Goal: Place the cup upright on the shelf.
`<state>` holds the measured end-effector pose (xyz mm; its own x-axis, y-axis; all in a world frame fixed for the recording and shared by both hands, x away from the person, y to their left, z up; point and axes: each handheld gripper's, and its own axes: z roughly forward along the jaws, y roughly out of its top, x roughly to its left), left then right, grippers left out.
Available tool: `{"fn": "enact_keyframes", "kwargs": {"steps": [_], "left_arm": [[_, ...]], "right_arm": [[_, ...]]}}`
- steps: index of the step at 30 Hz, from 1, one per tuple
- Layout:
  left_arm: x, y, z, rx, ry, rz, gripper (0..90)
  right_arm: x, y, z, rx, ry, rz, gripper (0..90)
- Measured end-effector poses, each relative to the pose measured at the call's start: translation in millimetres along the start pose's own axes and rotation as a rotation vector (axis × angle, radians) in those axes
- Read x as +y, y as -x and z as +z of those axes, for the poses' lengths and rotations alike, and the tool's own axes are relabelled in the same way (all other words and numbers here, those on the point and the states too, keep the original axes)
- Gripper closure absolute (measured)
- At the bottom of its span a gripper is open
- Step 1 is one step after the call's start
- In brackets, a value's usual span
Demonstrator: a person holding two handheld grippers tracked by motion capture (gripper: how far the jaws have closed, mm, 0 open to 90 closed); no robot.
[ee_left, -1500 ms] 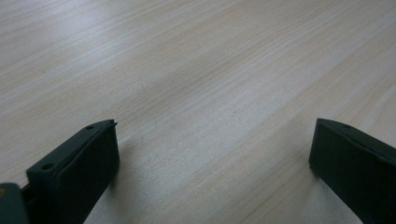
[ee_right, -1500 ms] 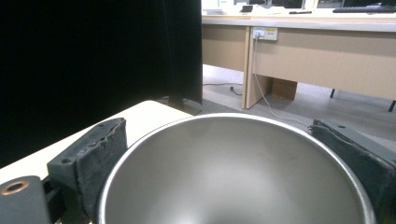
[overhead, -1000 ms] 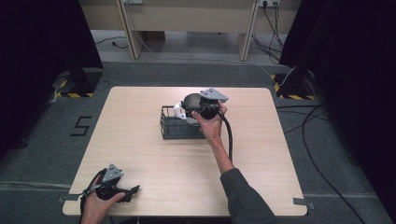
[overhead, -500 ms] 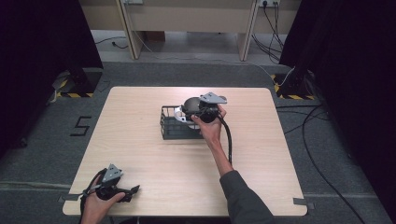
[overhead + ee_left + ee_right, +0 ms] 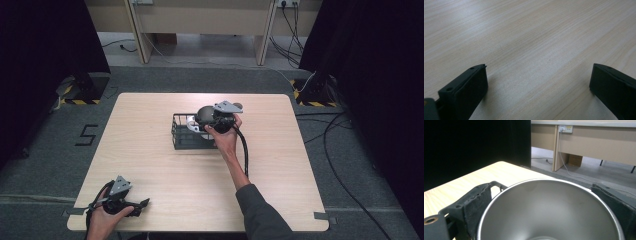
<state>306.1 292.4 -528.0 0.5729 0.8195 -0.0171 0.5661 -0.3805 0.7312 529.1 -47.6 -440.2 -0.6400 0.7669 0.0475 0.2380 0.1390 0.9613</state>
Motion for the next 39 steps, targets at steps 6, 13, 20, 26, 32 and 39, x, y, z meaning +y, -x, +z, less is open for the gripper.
{"fn": "enact_keyframes", "kwargs": {"steps": [6,13,20,26,32,39], "left_arm": [[0.0,0.0,0.0,0.0,0.0,0.0,0.9],[0.0,0.0,0.0,0.0,0.0,0.0,0.9],[0.0,0.1,0.0,-0.001,0.0,-0.002,0.9],[0.0,0.1,0.0,0.0,0.0,-0.002,0.9],[0.0,0.2,0.0,0.0,0.001,-0.002,0.9],[0.0,0.1,0.0,0.0,0.001,-0.001,0.9]], "right_arm": [[2.2,1.0,-0.7,0.004,-0.018,0.003,5.8],[7.3,0.3,-1.4,-0.004,-0.047,-0.026,5.9],[12.9,-1.1,-4.1,-0.025,-0.021,-0.049,7.1],[24.6,-1.4,-12.7,-0.025,0.022,-0.047,12.9],[31.2,-4.1,-21.1,-0.023,0.023,-0.046,15.1],[30.3,-3.6,-34.0,-0.008,0.023,-0.025,14.9]]}}
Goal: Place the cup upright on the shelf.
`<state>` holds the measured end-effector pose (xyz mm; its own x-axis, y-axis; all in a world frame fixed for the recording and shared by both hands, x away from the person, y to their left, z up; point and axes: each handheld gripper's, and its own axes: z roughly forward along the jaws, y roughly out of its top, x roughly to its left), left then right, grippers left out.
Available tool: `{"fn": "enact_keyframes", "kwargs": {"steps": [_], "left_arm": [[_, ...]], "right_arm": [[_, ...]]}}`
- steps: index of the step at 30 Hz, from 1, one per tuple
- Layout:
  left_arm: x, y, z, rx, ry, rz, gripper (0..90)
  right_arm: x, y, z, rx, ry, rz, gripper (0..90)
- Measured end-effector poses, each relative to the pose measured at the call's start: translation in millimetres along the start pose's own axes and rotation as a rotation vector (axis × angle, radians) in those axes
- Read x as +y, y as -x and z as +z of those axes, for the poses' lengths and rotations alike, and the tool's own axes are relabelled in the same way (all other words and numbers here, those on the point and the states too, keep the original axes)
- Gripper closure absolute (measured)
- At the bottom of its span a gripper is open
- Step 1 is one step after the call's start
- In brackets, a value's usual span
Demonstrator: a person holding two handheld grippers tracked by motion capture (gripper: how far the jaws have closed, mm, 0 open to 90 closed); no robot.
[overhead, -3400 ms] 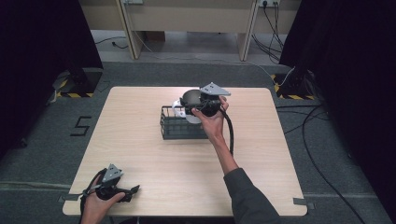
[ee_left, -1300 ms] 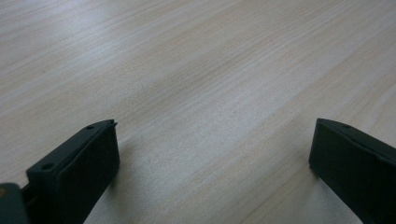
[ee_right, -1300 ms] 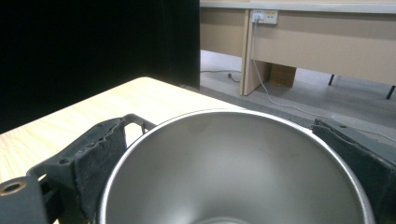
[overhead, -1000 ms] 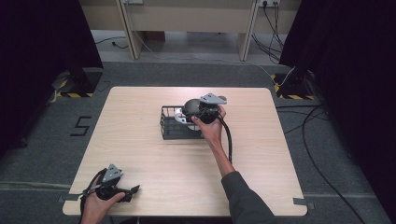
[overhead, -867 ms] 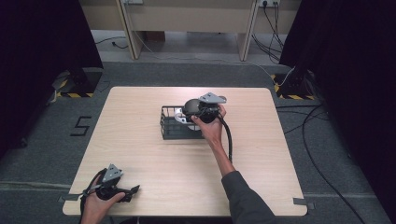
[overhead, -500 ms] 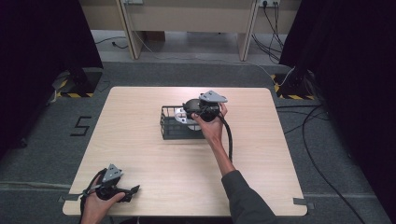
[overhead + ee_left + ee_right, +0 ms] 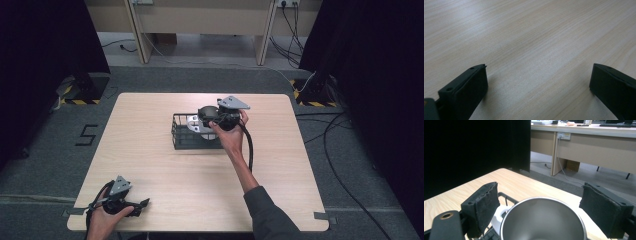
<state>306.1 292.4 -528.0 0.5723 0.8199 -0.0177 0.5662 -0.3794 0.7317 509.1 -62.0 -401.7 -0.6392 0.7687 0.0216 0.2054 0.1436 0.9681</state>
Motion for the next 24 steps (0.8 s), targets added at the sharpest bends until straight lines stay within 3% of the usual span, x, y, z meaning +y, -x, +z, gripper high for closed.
{"fn": "enact_keyframes", "kwargs": {"steps": [24], "left_arm": [[0.0,-0.1,0.0,0.0,0.0,0.001,0.9]], "right_arm": [[-23.1,-11.7,-62.1,0.09,-0.026,-0.019,15.2]]}}
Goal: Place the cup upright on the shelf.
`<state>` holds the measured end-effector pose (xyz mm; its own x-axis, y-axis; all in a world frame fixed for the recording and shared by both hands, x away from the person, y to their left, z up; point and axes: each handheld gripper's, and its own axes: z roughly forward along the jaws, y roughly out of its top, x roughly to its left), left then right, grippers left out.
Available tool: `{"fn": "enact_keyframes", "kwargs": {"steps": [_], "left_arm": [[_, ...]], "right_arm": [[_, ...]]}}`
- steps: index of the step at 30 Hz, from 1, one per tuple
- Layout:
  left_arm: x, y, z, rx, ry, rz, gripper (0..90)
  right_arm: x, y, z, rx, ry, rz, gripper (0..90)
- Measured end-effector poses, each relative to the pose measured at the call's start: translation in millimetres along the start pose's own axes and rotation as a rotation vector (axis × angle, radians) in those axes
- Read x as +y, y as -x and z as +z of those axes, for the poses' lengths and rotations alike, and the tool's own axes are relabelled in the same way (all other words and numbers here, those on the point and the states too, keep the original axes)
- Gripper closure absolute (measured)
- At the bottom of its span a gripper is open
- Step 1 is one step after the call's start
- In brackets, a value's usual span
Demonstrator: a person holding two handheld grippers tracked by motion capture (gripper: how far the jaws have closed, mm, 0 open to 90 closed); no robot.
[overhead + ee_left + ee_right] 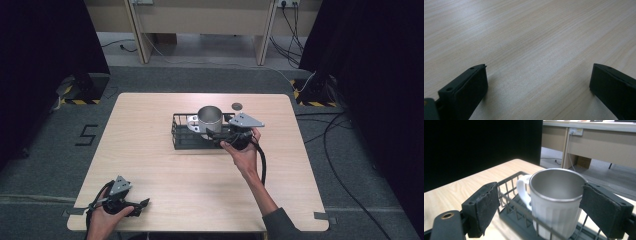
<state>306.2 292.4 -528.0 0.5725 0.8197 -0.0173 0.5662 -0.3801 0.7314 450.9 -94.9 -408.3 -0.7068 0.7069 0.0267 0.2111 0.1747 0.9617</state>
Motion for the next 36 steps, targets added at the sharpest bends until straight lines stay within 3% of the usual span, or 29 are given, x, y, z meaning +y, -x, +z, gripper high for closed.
{"fn": "enact_keyframes", "kwargs": {"steps": [12,25,36], "left_arm": [[-0.1,-0.1,0.1,0.001,0.0,0.002,0.9],[-0.1,0.0,0.2,0.0,0.002,0.0,0.9],[-0.1,0.0,0.1,0.001,0.002,0.0,0.9]], "right_arm": [[-14.0,-9.8,-22.6,0.023,-0.018,0.0,15.4],[-30.8,-17.5,-34.2,0.052,-0.037,0.01,15.5],[-57.3,-25.7,-40.3,0.069,-0.084,0.027,15.6]]}}
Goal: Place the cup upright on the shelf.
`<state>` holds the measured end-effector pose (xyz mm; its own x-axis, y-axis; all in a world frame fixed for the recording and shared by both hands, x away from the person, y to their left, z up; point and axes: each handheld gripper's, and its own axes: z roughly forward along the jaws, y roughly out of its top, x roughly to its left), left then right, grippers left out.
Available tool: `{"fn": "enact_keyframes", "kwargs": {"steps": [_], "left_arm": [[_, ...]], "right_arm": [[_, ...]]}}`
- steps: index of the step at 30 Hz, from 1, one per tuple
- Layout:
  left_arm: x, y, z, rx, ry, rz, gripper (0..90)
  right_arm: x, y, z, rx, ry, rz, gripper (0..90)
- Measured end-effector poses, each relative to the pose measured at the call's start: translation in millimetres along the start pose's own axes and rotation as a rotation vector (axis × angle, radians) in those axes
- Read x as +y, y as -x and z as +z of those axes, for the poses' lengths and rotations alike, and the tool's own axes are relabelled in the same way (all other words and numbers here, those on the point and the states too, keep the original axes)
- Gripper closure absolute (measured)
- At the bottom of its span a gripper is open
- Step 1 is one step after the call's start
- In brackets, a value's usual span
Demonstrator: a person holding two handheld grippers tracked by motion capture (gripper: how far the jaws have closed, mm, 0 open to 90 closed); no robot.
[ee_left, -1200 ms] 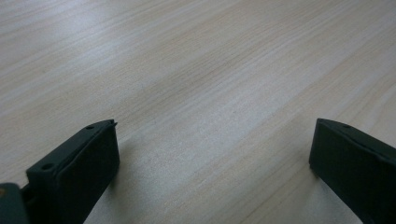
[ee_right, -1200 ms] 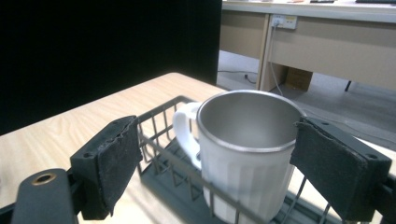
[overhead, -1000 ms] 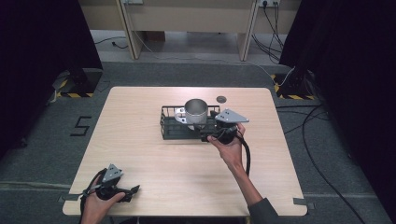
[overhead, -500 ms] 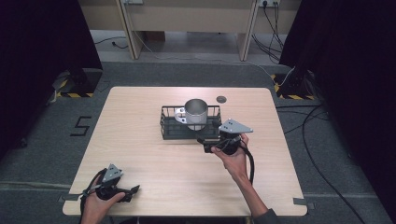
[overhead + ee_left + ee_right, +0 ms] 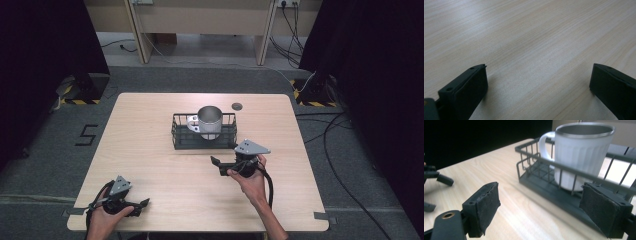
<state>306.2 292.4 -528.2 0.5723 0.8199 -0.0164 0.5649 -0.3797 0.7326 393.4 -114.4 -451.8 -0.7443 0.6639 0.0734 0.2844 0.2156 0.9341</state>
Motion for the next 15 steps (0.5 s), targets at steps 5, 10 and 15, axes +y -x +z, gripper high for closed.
{"fn": "enact_keyframes", "kwargs": {"steps": [5,10,15], "left_arm": [[0.0,0.0,0.0,0.0,0.0,0.0,0.9],[0.0,0.1,0.0,0.0,0.0,0.0,0.9],[0.0,0.0,-0.2,0.001,-0.002,0.002,0.9]], "right_arm": [[-13.2,-4.9,-2.2,-0.001,-0.02,-0.01,15.6],[-25.7,-11.2,-4.8,0.005,-0.048,-0.017,15.6],[-34.1,-16.8,-6.6,0.01,-0.074,-0.029,15.6]]}}
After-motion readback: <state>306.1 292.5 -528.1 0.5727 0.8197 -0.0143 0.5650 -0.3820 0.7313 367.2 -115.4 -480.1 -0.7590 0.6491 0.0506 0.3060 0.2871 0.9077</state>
